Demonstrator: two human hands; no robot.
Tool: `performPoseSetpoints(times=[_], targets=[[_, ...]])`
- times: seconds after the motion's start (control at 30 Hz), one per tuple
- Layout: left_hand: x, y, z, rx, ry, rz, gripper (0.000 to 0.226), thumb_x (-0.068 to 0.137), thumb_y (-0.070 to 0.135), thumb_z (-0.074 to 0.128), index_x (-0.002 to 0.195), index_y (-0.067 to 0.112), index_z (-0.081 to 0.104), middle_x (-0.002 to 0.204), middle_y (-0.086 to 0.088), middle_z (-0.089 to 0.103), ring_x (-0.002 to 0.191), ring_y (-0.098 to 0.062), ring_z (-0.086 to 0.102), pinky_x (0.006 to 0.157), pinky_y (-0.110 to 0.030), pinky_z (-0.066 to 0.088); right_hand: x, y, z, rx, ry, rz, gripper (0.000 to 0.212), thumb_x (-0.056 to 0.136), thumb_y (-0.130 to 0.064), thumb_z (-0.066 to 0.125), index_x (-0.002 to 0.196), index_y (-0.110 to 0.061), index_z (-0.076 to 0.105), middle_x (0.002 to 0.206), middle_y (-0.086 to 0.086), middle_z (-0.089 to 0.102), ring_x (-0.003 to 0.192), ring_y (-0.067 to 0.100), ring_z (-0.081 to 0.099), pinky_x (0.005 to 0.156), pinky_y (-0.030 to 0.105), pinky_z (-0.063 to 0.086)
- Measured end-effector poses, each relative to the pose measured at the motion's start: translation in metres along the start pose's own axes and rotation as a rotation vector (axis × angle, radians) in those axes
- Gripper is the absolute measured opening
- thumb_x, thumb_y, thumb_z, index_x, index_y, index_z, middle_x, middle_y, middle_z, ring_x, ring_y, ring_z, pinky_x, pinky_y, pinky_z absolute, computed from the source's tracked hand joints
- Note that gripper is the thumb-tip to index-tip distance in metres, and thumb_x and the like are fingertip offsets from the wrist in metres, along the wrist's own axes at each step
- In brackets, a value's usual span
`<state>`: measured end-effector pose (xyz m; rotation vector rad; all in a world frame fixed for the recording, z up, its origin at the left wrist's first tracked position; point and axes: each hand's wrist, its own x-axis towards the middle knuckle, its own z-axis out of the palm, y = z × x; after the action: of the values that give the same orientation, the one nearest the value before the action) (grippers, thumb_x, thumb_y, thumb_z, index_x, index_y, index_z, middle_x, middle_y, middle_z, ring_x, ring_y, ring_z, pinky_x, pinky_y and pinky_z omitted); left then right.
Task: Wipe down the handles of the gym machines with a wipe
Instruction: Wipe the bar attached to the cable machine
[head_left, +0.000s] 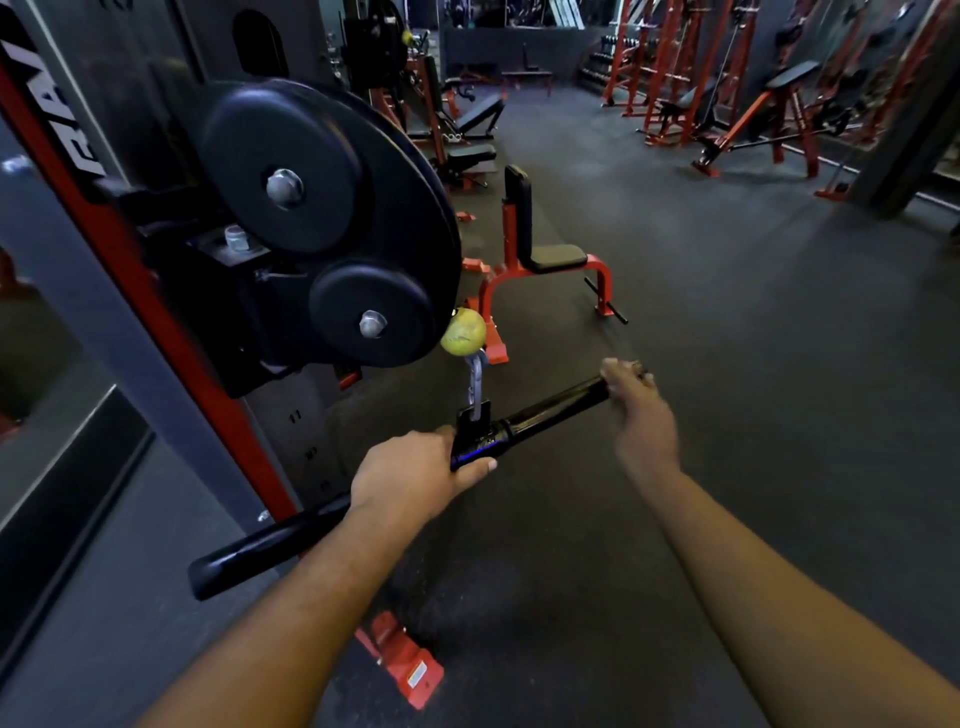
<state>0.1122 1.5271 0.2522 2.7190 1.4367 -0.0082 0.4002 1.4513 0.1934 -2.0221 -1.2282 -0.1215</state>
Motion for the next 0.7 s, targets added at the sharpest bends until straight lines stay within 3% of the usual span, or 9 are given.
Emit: performPoseSetpoints(times=[0.1,0.2,0.3,0.43,0.53,0.63,0.7], targets=[[-0.001,0.001,0.003,-0.027,-0.003,0.002,0.073,0.085,0.091,0.034,0.125,0.034,0.057,0.079,0.009,0.06,0.072,-0.015,0.063,0.066,-0.036,0.058,-0.042,-0.046,0.026,0.041,-0.055,-0.304,0.063,0.09,0.012,0.046,0.146,-0.017,0.051,0.154,0.005,0.047,0.146,0.025,0.036,0.123,0.044,0.024],[-0.004,0.002,0.004,-0.019,0.0,0.0,0.073,0.085,0.089,0.035,0.129,0.034,0.055,0.079,0.009,0.059,0.07,-0.013,0.062,0.064,-0.035,0.057,-0.055,-0.052,0.03,0.039,-0.161,-0.612,0.063,0.088,0.011,0.048,0.147,-0.009,0.048,0.155,0.005,0.045,0.148,0.019,0.034,0.126,0.037,0.018],[-0.004,0.001,0.002,-0.006,0.004,-0.006,0.073,0.085,0.09,0.034,0.125,0.033,0.056,0.079,0.008,0.06,0.07,-0.015,0.063,0.065,-0.036,0.059,-0.027,-0.024,0.018,-0.122,-0.182,-0.737,0.061,0.09,0.002,0.045,0.149,-0.012,0.047,0.155,0.004,0.047,0.148,0.018,0.035,0.125,0.042,0.019],[-0.005,-0.001,0.0,-0.004,-0.003,-0.014,0.071,0.085,0.09,0.034,0.118,0.031,0.057,0.082,0.006,0.062,0.072,-0.018,0.065,0.067,-0.039,0.06,0.014,0.024,-0.007,-0.246,-0.065,-0.442,0.046,0.094,-0.007,0.062,0.138,-0.02,0.06,0.143,0.002,0.059,0.143,0.023,0.043,0.123,0.052,0.021],[-0.004,-0.001,-0.002,0.004,-0.009,-0.01,0.07,0.085,0.09,0.035,0.117,0.032,0.057,0.08,0.007,0.06,0.072,-0.017,0.064,0.067,-0.038,0.06,0.03,0.042,-0.013,-0.216,-0.024,-0.087,0.044,0.095,-0.001,0.056,0.134,-0.02,0.062,0.145,0.006,0.058,0.143,0.03,0.042,0.121,0.056,0.024],[-0.003,0.0,-0.005,-0.01,-0.048,-0.009,0.07,0.085,0.09,0.035,0.119,0.033,0.057,0.08,0.008,0.061,0.071,-0.015,0.064,0.068,-0.037,0.06,0.014,0.008,0.007,0.026,0.121,0.205,0.054,0.093,0.009,0.048,0.133,-0.023,0.063,0.147,0.003,0.056,0.142,0.027,0.045,0.118,0.049,0.034],[-0.002,0.0,-0.006,-0.016,-0.075,-0.004,0.071,0.085,0.09,0.035,0.123,0.034,0.056,0.081,0.008,0.061,0.071,-0.014,0.064,0.068,-0.038,0.06,-0.015,-0.029,0.028,0.249,0.229,0.265,0.063,0.089,0.015,0.048,0.134,-0.026,0.063,0.143,0.004,0.059,0.132,0.022,0.055,0.115,0.04,0.041]])
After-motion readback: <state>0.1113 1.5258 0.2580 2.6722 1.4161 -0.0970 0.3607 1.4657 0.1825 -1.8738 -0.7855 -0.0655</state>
